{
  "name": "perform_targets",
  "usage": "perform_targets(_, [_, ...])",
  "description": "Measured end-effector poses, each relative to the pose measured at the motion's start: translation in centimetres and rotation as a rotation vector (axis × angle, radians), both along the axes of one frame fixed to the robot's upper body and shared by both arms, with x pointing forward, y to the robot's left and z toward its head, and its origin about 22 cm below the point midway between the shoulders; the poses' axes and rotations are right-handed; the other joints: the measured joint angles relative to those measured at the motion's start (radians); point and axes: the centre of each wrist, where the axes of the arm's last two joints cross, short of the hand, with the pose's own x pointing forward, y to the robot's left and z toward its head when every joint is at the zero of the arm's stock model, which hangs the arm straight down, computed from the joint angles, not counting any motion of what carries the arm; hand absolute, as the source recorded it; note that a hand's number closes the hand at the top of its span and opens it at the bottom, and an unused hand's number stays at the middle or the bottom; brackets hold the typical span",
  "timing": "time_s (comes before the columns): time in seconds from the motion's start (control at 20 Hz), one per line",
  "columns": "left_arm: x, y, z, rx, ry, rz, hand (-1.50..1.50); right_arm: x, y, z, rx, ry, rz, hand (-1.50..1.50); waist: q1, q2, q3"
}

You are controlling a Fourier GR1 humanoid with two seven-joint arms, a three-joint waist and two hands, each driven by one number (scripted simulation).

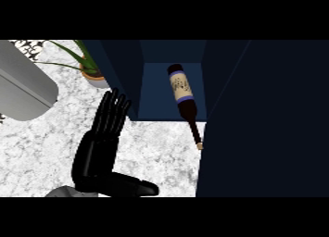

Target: Pick up the wine, place it into the cabinet and close the cabinet

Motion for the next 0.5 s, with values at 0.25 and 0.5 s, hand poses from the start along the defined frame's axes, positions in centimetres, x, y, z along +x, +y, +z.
perform_targets(0.25, [-2.7, 1.3, 0.9, -0.001, -0.01, 0.044, -1.5, -0.7, -0.3, 0.3, -0.131, 0.013, 0.106, 1.5, -0.001, 0.0, 0.0])
perform_targets(0.5, [-4.7, 4.0, 1.6, 0.019, -0.017, 0.109, -1.5, -1.5, 0.1, 0.7, -0.215, 0.041, 0.257, 1.5, 0.001, 0.001, 0.0])
